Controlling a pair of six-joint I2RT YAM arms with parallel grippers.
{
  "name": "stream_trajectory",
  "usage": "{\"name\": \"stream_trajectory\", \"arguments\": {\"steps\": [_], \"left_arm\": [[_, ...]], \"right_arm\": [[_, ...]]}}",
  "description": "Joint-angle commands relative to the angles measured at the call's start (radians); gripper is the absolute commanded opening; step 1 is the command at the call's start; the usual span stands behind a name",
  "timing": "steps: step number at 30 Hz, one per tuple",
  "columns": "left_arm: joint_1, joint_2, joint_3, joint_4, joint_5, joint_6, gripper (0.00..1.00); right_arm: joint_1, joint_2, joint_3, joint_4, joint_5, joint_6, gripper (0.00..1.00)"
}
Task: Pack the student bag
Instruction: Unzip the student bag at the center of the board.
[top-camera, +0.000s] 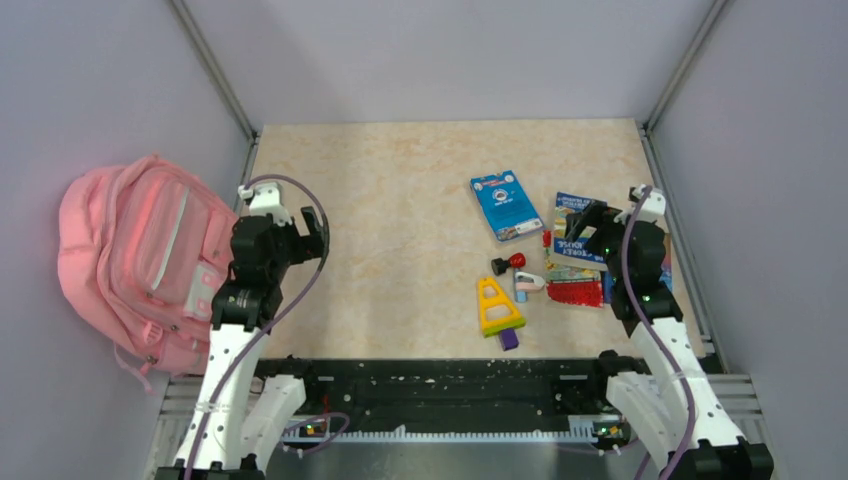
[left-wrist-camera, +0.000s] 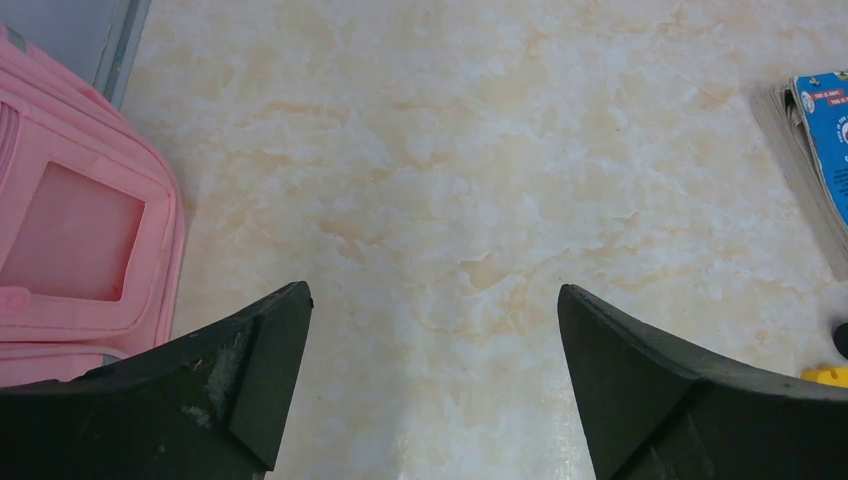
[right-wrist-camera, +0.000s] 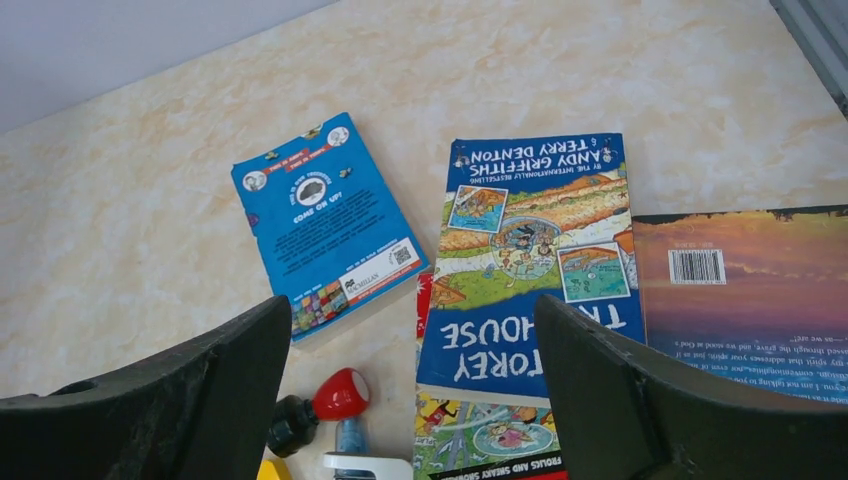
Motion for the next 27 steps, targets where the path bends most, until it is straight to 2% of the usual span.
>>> {"name": "stream_trajectory", "arguments": {"steps": [1, 12, 17, 20, 24, 27], "left_arm": [[0.004, 0.014, 0.017, 0.044, -0.029, -0.019, 0.98], [0.004, 0.077, 0.038, 0.006, -0.073, -0.011, 0.98], [0.020, 0.086, 0.046, -0.025, -0.231, 0.032, 0.98], [0.126, 0.116, 0.073, -0.062, -0.341, -0.002, 0.98], [0.313, 0.063, 0.083, -0.033, -0.417, -0.008, 0.98], [0.363, -0.002, 0.075, -0.010, -0.499, 0.014, 0.98]], "right_arm": [[-0.008, -0.029, -0.003, 0.047, 0.025, 0.021, 0.91], [-0.008, -0.048, -0.009, 0.051, -0.018, 0.015, 0.99], [-0.008, -0.054, -0.025, 0.077, -0.050, 0.008, 0.99], [-0.007, -0.044, -0.028, 0.099, -0.068, 0.009, 0.99], [-0.008, -0.030, -0.019, 0.095, -0.091, 0.012, 0.99], [-0.008, -0.035, -0.016, 0.094, -0.112, 0.020, 0.99]]}}
